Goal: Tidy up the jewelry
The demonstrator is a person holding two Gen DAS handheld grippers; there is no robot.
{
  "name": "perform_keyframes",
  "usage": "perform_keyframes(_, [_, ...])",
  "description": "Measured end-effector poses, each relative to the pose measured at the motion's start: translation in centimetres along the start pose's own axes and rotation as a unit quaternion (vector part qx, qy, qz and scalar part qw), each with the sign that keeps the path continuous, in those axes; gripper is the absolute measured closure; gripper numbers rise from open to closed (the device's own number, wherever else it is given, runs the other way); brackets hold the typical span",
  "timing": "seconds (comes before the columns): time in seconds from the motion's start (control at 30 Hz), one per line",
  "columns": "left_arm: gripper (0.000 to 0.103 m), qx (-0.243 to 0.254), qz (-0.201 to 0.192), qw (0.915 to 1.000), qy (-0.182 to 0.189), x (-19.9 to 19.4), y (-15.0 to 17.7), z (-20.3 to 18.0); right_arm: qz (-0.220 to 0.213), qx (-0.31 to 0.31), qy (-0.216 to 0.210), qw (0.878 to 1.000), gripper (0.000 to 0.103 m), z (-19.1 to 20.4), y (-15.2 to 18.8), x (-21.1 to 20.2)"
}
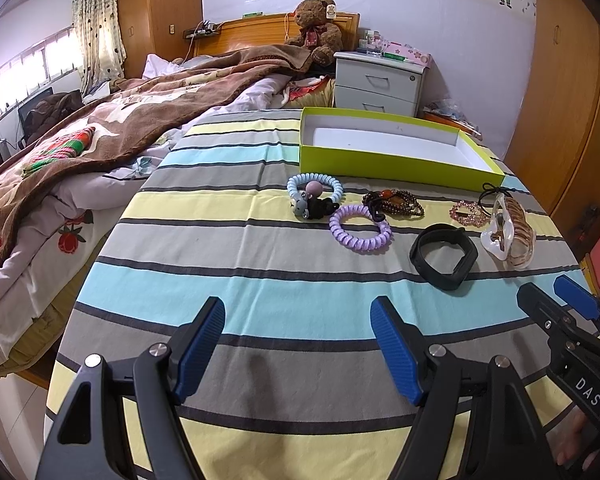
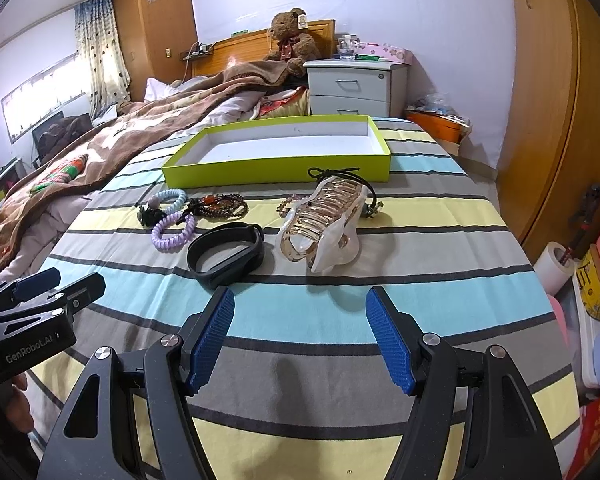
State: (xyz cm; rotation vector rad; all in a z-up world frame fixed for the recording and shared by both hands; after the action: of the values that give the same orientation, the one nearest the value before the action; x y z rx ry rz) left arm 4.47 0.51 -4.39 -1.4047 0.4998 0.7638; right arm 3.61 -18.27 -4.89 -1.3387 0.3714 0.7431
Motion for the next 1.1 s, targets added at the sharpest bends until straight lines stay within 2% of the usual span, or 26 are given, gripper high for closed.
perform_keyframes(1.1, [0.026,0.003,0.006,1.0000,-0.003,0.03,0.28,0.30,-0.001,0.001,0.000,1.000,0.034,-0.14,0.11,0.07])
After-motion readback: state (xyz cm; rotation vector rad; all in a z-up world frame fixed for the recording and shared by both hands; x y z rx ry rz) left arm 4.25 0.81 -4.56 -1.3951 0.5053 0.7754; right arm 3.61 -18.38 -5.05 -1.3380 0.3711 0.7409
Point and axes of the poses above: each gripper's, at about its wrist camera, not at the fingertips, and x roughly the way its jaws point, z to its left, y to its underside, the point moved 6 cm from there along x, roughly the way its jaws point, and after that the axes turned 11 degrees about -y, right-handed, at the moved point
